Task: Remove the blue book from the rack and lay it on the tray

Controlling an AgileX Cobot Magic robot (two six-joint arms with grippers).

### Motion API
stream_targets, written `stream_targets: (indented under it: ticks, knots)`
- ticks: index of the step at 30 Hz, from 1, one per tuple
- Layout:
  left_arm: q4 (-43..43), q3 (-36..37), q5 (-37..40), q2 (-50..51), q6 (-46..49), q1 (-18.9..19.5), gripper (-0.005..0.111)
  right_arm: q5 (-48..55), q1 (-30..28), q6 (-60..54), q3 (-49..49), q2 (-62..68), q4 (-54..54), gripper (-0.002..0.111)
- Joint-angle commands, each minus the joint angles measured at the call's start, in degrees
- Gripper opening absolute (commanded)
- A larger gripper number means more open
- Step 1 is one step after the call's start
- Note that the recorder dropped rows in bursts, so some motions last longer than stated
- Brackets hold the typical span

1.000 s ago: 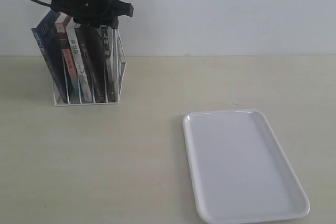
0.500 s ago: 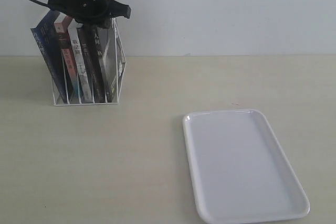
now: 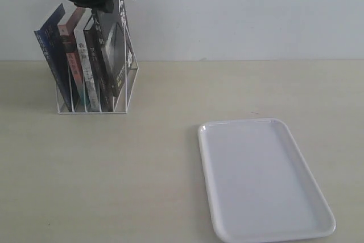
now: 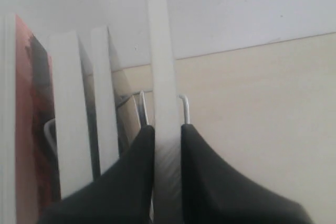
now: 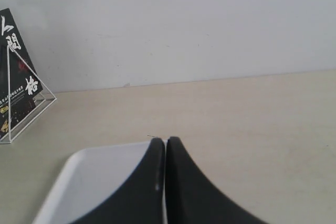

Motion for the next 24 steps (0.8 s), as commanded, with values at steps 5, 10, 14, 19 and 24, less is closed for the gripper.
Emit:
stream_targets:
  ticks: [5,10,14,19,24]
  knots:
    - [0.1,-0.7,-1.3,-3.5,-0.2,0.0,0.005,-0.4,-0.2,-0.1,-0.1,-0.3,0.4,0.0]
    - [0.1,-0.7,-1.5,-5.8,-0.2,0.0,0.005,-0.4,-0.2,-0.1,-0.1,-0.3,0.4,0.0]
    - [0.1,-0.7,-1.1,-7.0,-0.2,0.0,0.005,-0.4,-0.2,-0.1,-0.1,-0.3,0.5,0.0]
    - [0.1,-0.7,0.7,-7.7,-0.2,0.0,0.005,-0.4,-0.2,-0.1,-0.1,-0.3,0.5,0.0]
    - [0.1,-0.7,1.1,-8.8,-0.2,0.0,0.005,-0.4,-0.2,-0.1,-0.1,-0.3,0.5,0.0]
